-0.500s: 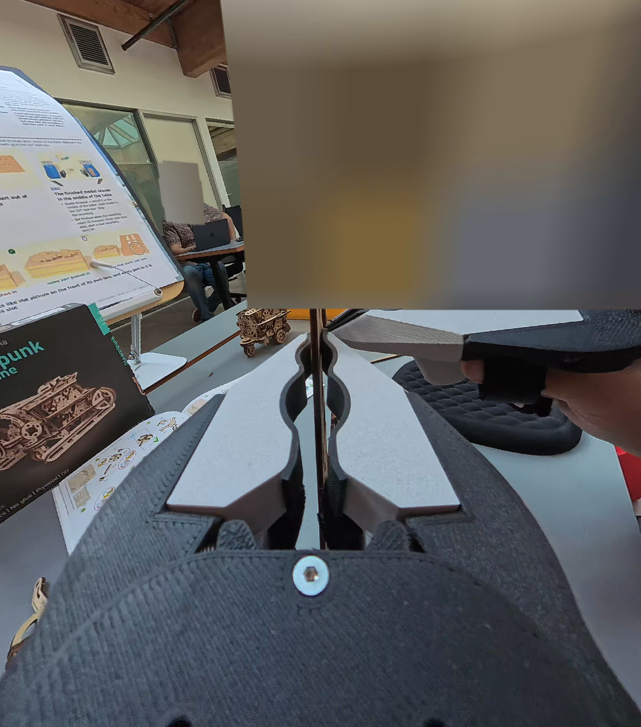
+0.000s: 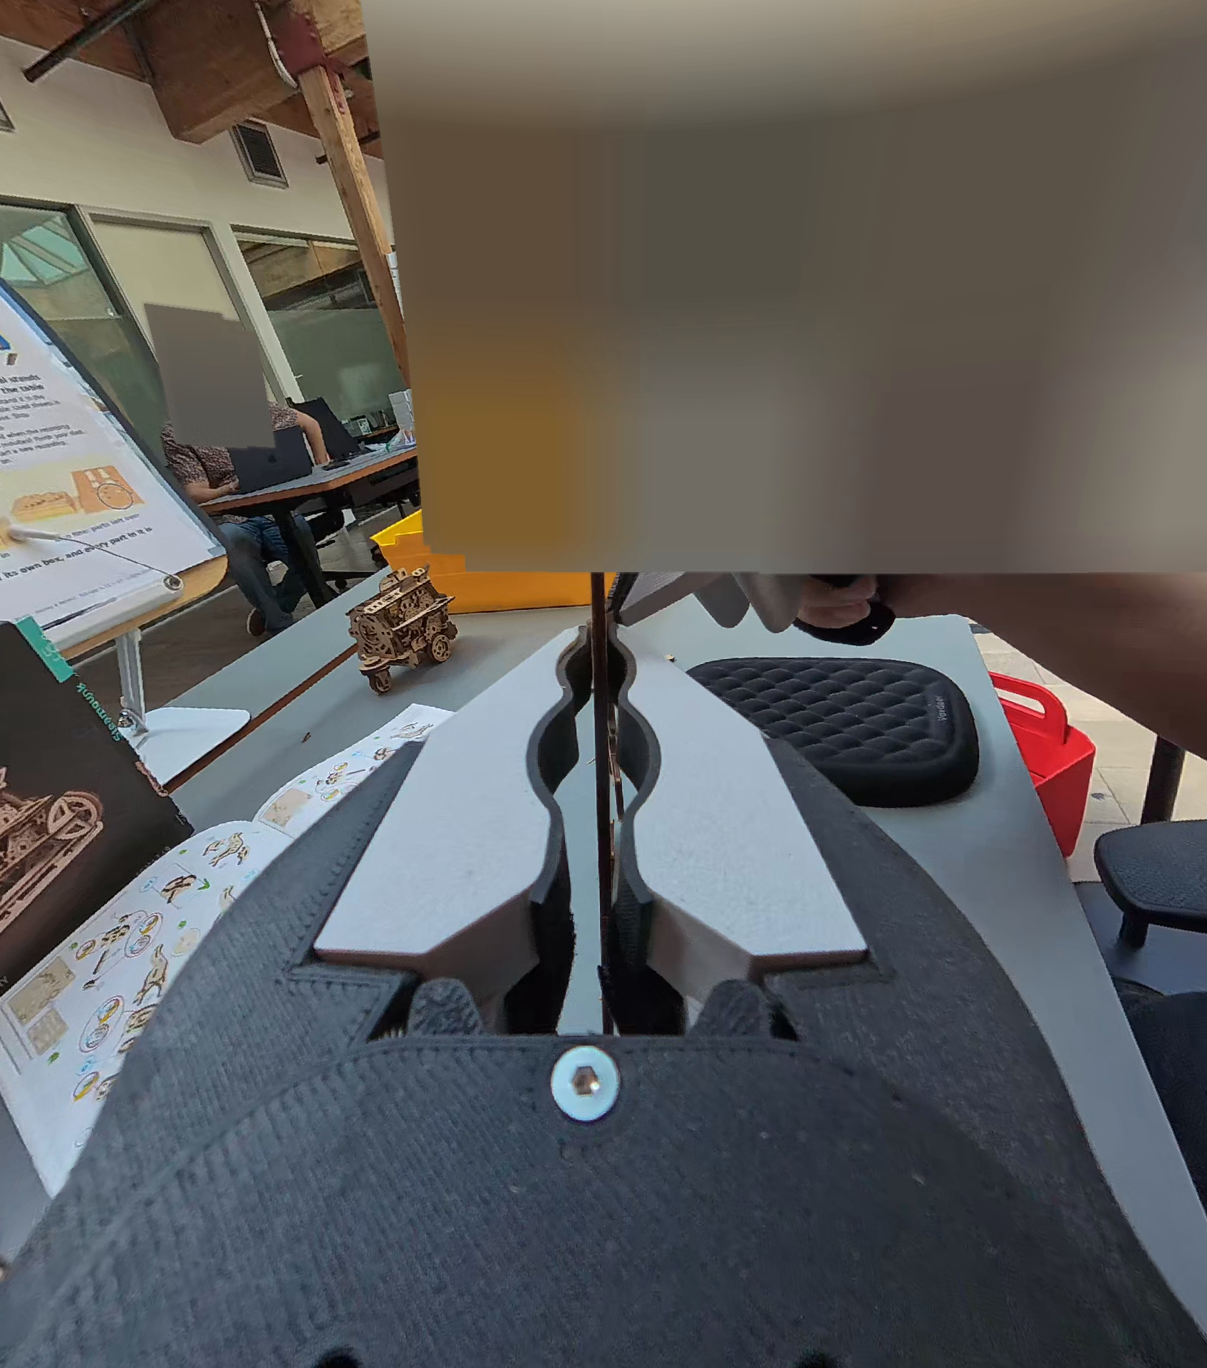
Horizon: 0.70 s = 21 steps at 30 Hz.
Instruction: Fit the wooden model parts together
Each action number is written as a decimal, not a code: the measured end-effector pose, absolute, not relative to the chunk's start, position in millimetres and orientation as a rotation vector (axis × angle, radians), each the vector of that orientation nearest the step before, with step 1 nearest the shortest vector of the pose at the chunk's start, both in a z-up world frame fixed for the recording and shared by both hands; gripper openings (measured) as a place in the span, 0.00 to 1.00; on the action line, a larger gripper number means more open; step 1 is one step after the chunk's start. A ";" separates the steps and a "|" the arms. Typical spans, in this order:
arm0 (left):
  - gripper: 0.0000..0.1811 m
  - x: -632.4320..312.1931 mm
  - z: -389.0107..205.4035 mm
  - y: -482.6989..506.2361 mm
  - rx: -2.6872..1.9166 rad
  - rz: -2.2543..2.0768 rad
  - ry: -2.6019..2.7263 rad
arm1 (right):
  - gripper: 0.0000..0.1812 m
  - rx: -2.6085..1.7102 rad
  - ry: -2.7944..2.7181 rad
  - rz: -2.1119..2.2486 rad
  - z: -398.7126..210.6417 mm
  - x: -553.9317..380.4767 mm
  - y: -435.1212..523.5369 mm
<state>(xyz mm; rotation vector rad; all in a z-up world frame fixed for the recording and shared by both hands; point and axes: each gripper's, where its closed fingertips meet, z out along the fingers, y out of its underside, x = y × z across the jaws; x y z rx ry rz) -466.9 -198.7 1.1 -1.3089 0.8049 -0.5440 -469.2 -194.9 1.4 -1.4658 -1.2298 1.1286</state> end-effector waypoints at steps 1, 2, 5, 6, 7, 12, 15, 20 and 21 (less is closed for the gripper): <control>0.00 -466.3 1.2 -198.8 -1.312 -0.563 0.800 | 0.00 -1.460 -1.229 1.179 1.5 -468.5 -195.3; 0.00 -465.7 1.1 -199.0 -1.312 -0.574 0.798 | 0.00 -1.462 -1.223 1.227 1.5 -467.8 -195.7; 0.00 -466.1 1.4 -196.7 -1.313 -0.560 0.784 | 0.00 -1.461 -1.177 1.233 2.2 -468.5 -192.8; 0.00 -467.4 1.6 -194.9 -1.315 -0.544 0.775 | 0.00 -1.455 -1.157 1.159 2.0 -470.3 -190.6; 0.00 -469.0 1.5 -192.9 -1.320 -0.528 0.764 | 0.00 -1.443 -1.132 1.057 1.7 -472.6 -187.9; 0.00 -474.7 1.6 -186.8 -1.343 -0.522 0.709 | 0.00 -1.356 -1.023 0.656 0.9 -477.8 -182.0; 0.00 -475.3 -1.5 -185.1 -1.357 -0.498 0.704 | 0.00 -1.325 -1.006 0.501 -1.7 -478.3 -180.5; 0.00 -477.5 1.1 -185.8 -1.354 -0.525 0.694 | 0.00 -1.291 -1.022 0.472 0.8 -480.8 -181.5; 0.00 -478.1 2.0 -186.5 -1.351 -0.533 0.693 | 0.00 -1.292 -1.020 0.523 1.5 -481.1 -182.0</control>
